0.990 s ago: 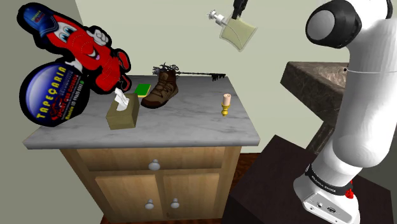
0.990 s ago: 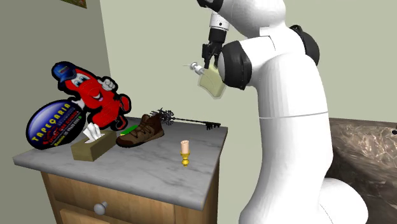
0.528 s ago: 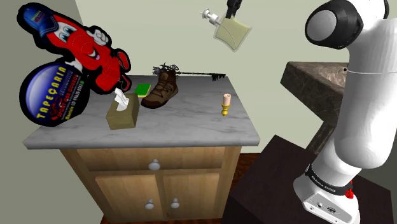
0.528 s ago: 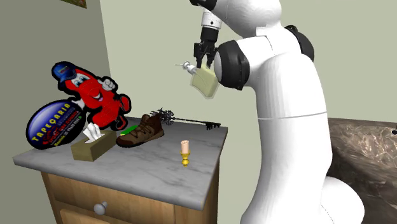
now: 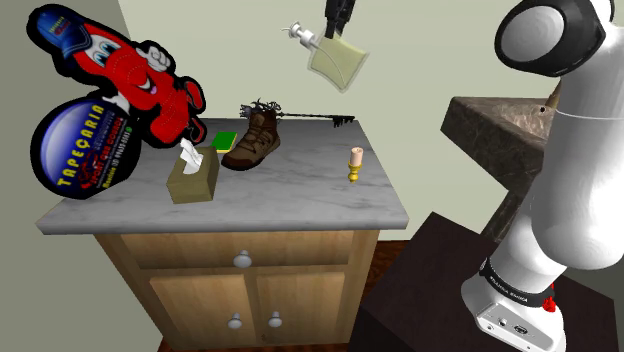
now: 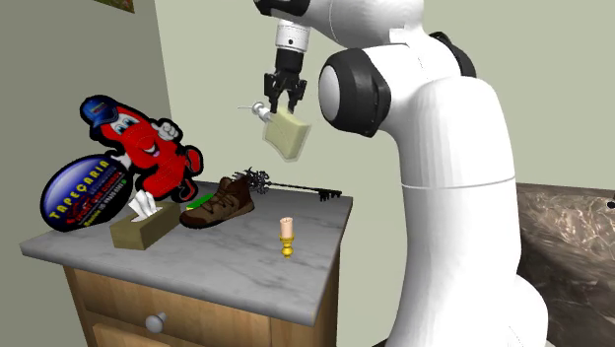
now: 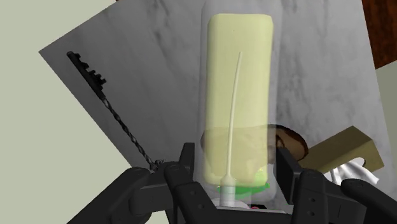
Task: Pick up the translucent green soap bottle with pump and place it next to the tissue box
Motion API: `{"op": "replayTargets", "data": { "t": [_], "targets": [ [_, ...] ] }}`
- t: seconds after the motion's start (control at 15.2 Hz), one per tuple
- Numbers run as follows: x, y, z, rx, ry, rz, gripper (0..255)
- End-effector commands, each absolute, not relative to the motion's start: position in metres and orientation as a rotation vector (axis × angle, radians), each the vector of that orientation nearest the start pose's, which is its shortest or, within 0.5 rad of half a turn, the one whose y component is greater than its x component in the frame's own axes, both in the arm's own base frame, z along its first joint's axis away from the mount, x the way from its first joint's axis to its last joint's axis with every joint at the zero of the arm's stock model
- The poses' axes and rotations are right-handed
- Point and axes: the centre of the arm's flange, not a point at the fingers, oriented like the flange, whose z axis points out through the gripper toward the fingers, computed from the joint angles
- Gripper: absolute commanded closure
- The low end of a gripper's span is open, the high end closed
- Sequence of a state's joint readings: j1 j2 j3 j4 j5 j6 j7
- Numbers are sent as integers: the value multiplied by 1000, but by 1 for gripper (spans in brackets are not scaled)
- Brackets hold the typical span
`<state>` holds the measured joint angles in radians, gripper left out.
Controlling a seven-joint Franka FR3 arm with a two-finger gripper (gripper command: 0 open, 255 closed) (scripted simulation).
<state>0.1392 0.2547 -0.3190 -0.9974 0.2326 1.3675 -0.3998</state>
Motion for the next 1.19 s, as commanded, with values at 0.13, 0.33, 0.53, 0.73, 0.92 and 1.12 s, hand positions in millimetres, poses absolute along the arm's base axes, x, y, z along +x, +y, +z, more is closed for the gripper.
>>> {"op": "replayTargets", "data": {
  "t": [0.13, 0.33, 0.53, 0.73, 0.92, 1.12],
  "targets": [
    [606, 8, 712, -2995, -445, -246, 255],
    [615, 46, 702, -2995, -445, -246, 255],
    [624, 83, 692, -2995, -445, -246, 255],
    [634, 124, 681, -2995, -445, -246, 255],
    [634, 124, 665, -2995, -445, -246, 255],
    [634, 124, 649, -2995, -445, -246, 255]
  ]
}}
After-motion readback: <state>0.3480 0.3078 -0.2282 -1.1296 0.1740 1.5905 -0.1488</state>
